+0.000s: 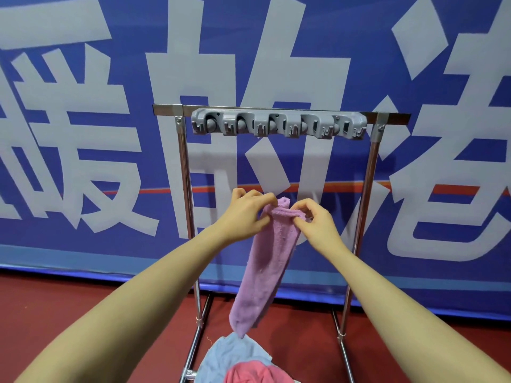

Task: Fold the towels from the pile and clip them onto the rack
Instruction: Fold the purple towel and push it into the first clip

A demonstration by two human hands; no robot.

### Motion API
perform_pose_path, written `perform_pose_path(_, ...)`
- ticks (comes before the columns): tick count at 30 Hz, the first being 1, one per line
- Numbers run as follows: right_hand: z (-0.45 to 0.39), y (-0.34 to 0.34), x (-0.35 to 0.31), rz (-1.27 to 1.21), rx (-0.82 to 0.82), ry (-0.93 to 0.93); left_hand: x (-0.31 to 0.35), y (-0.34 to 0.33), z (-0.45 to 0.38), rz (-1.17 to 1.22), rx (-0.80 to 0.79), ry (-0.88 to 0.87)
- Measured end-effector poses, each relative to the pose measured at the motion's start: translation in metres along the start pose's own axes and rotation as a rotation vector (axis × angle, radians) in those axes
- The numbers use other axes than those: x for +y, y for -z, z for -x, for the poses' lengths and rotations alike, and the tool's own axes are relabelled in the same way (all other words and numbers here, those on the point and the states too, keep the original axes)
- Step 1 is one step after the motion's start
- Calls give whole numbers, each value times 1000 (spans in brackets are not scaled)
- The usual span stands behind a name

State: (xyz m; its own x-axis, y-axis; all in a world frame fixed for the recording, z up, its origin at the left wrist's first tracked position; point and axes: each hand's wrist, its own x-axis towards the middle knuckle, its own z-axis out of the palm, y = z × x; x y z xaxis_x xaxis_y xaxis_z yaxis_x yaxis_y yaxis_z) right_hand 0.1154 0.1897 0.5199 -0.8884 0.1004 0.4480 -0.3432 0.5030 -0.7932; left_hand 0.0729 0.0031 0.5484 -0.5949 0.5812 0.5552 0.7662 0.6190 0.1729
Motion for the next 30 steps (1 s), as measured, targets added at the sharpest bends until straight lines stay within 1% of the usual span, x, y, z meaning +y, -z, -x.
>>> perform_pose_path(3, -2, 2, -3, 4, -62, 36, -4, 3, -1, 14, -23, 24)
perform_pose_path(5, -5, 2, -5, 94, -137, 76, -5, 5, -1, -2, -53, 10)
perform_pose_path(7, -8, 2, -5, 190, -177, 108, -5, 6, -1, -20, -83, -7)
perform_pose_path(14, -9, 7, -8, 301, -166, 135, -12, 5, 5, -62, -124, 25)
perform_pose_path(19, -14, 10, -15, 376, -235, 213, -18, 4, 11, -173, -139, -9)
perform_pose_path(21, -15, 10, -17, 386, -275, 211, -19, 4, 12, -188, -121, -16)
perform_pose_path(24, -14, 9, -20, 353, -292, 135, -17, 1, 12, -196, -103, 4)
perform_pose_path(27, -13, 7, -24, 273, -200, 118, -10, -2, 11, -38, -5, 90)
perform_pose_path(30, -13, 7, -31, 154, -74, 129, -4, -8, 10, 265, 79, 240)
